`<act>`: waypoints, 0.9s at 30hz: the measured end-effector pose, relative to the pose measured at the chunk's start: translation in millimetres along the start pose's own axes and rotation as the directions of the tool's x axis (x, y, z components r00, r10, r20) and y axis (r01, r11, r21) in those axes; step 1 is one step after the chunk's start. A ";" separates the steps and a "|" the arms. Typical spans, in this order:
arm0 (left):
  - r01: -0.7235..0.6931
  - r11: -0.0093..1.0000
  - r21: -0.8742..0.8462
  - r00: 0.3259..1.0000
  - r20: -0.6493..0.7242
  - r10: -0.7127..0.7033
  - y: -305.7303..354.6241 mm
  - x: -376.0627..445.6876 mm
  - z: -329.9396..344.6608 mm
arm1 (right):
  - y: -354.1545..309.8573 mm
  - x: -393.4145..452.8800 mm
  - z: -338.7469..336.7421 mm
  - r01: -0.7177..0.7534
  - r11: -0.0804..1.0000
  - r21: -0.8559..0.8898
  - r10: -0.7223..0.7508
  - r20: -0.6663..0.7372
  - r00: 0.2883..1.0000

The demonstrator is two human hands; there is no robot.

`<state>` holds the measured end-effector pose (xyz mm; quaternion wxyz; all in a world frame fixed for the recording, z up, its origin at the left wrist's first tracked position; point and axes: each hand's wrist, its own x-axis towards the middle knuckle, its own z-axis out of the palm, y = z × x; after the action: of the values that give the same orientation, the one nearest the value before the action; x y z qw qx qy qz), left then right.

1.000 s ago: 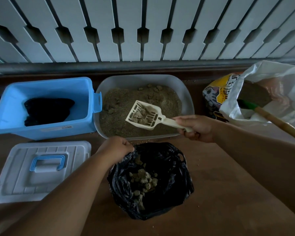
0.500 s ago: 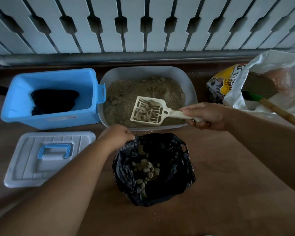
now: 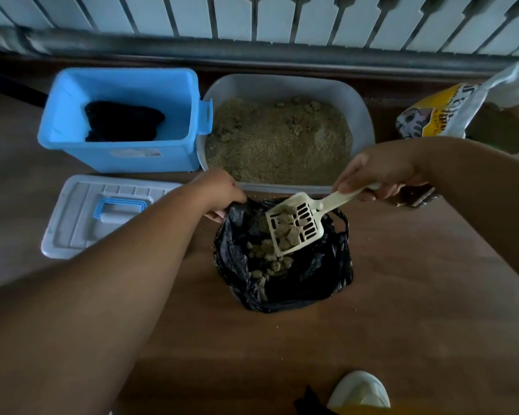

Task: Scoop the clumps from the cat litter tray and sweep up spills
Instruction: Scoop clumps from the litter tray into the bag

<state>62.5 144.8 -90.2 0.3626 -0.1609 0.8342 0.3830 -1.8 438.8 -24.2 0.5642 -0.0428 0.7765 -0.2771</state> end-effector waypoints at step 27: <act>-0.021 0.982 0.187 0.892 -0.439 0.103 9.3 3.2 -7.0 | -46.6 -18.9 -36.5 0.208 0.978 -0.014 -0.196 -0.398 0.896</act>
<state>51.8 145.6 -84.5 0.1618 -0.1847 0.9306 0.2714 -39.3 420.6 21.8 0.3637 -0.0578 0.8620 -0.3485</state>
